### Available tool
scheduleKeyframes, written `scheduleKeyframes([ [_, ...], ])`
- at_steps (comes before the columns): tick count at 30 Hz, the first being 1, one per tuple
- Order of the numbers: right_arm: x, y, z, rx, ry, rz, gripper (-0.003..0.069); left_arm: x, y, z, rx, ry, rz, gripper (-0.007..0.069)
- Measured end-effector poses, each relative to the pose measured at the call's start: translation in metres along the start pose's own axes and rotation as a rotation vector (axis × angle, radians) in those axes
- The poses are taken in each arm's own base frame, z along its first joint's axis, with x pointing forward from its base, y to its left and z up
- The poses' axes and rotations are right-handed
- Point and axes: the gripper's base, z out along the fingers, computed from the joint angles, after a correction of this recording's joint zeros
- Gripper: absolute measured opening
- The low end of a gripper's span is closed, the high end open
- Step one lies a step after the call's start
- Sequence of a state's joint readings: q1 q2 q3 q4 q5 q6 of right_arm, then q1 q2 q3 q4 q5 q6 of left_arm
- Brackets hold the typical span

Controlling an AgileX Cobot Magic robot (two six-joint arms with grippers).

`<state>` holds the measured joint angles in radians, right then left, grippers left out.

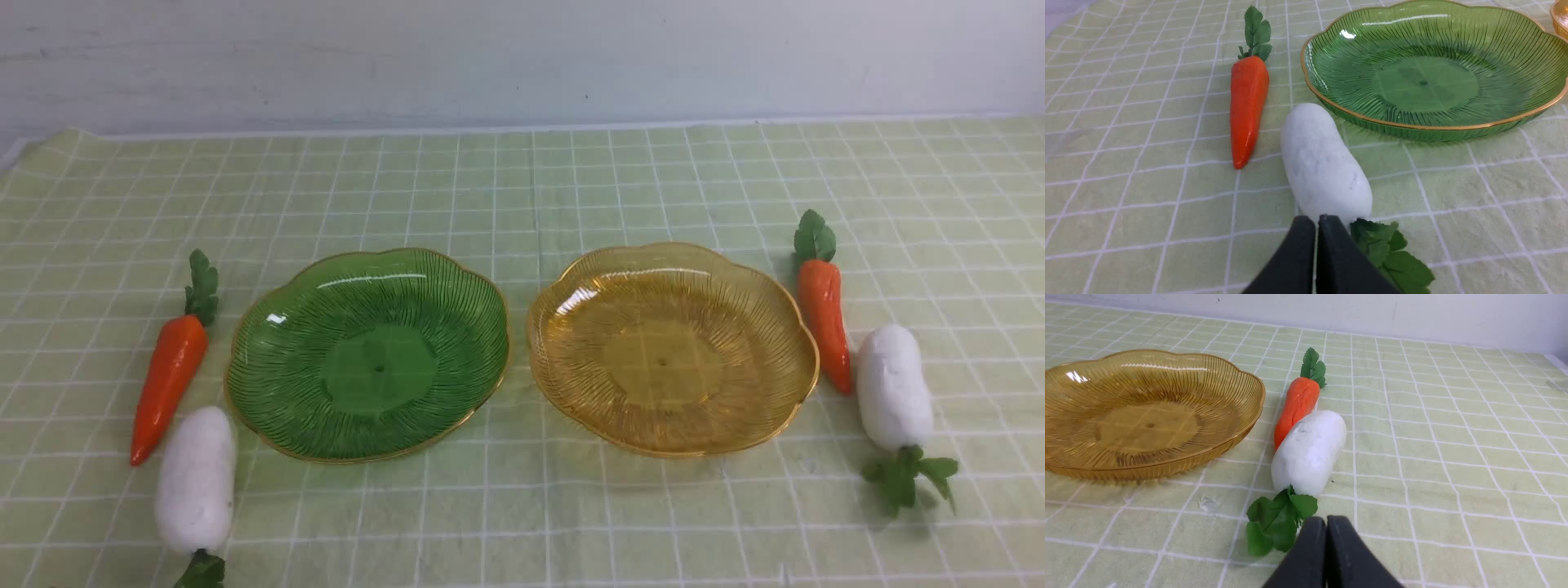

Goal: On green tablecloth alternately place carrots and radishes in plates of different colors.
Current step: 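Pick up the white radish and place it in the left plate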

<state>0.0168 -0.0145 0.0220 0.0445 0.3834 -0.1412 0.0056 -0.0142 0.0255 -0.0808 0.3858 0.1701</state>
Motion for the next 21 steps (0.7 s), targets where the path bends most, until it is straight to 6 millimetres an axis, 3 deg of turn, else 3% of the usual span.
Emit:
scheduleKeyframes([
  [16, 0.0, 0.0, 0.0, 0.0, 0.0, 0.0, -0.0015, 0.0, 0.0007, 0.0, -0.008, 0.0, 0.017, -0.0008],
  [18, 0.0, 0.0, 0.0, 0.0, 0.0, 0.0, -0.0015, -0.0009, 0.0006, 0.0, -0.006, -0.01, -0.01, -0.0008],
  [21, 0.0, 0.0, 0.0, 0.0, 0.0, 0.0, -0.0015, -0.0079, -0.001, 0.0, 0.019, -0.094, -0.183, -0.0008],
])
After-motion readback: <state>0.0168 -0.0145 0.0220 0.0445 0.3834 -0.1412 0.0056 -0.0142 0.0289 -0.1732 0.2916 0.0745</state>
